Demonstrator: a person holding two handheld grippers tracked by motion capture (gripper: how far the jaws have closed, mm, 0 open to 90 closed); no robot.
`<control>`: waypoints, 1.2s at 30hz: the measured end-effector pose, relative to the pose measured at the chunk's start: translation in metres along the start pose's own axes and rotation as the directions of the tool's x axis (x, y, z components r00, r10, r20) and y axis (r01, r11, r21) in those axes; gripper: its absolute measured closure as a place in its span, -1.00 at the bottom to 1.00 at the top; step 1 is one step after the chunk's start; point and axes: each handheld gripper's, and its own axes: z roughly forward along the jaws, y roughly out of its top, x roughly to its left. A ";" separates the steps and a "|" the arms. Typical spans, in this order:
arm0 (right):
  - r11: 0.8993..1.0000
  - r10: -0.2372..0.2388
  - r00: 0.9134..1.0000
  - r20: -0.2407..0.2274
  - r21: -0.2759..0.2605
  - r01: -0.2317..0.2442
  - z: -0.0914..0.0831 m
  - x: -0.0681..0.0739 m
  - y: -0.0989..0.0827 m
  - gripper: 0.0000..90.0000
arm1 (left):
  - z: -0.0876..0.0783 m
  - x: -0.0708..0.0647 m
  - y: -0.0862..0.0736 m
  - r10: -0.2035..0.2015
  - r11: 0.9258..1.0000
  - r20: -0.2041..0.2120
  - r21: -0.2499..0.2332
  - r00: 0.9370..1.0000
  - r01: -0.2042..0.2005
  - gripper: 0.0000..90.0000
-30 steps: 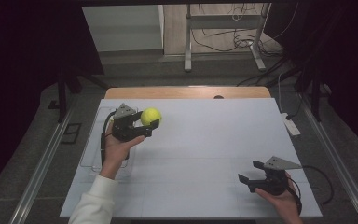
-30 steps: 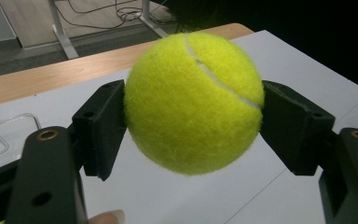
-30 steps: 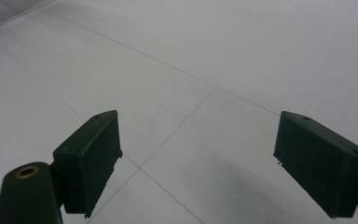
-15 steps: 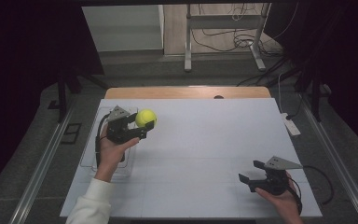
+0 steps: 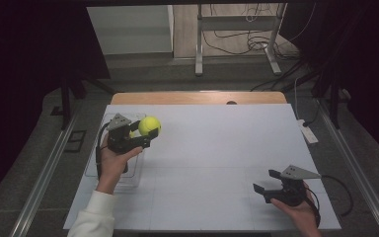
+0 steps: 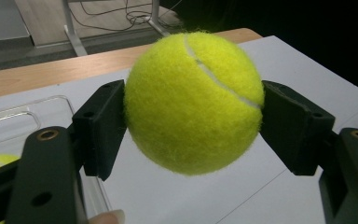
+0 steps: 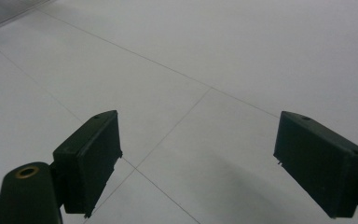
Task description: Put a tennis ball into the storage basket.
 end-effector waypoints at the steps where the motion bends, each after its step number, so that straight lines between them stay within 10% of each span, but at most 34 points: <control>1: 1.000 0.000 1.000 0.000 0.000 0.000 0.000 0.000 0.000 -0.67 | -0.001 0.001 0.000 -0.002 1.000 -0.003 -0.001 1.000 0.002 -0.39; 36: 1.000 -0.005 1.000 0.000 0.005 0.005 0.000 0.000 0.000 -0.67 | -0.025 0.034 -0.012 -0.057 0.998 -0.107 -0.004 0.993 0.057 -0.39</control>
